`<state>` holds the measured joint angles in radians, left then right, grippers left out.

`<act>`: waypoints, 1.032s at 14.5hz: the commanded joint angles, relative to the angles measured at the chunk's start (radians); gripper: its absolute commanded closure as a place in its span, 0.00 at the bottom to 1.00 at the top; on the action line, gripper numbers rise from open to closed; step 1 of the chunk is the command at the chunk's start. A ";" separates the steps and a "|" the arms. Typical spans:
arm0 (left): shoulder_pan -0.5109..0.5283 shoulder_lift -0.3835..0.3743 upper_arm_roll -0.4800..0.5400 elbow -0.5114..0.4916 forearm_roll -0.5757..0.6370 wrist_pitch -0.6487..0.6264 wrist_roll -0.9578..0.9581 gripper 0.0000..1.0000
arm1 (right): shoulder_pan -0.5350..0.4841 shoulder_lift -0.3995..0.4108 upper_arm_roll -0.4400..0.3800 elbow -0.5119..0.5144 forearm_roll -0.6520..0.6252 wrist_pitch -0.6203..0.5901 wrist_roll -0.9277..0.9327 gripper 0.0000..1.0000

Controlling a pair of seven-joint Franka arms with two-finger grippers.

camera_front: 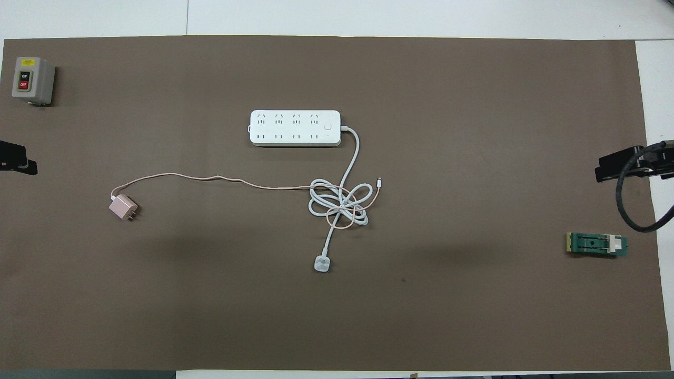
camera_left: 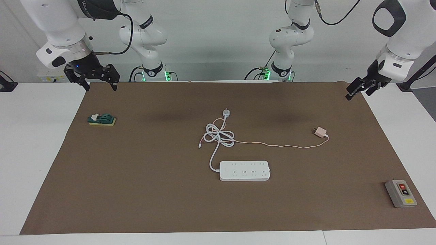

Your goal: Unplug charger and place it aside

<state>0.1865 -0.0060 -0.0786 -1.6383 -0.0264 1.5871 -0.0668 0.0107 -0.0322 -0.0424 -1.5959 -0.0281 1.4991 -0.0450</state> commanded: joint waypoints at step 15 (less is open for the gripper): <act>-0.187 -0.037 0.099 -0.049 0.031 -0.007 -0.028 0.00 | 0.002 -0.017 0.009 -0.012 -0.006 -0.003 0.014 0.00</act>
<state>0.0157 0.0016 0.0095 -1.6283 -0.0202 1.5704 -0.1214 0.0124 -0.0324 -0.0393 -1.5955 -0.0281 1.4991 -0.0450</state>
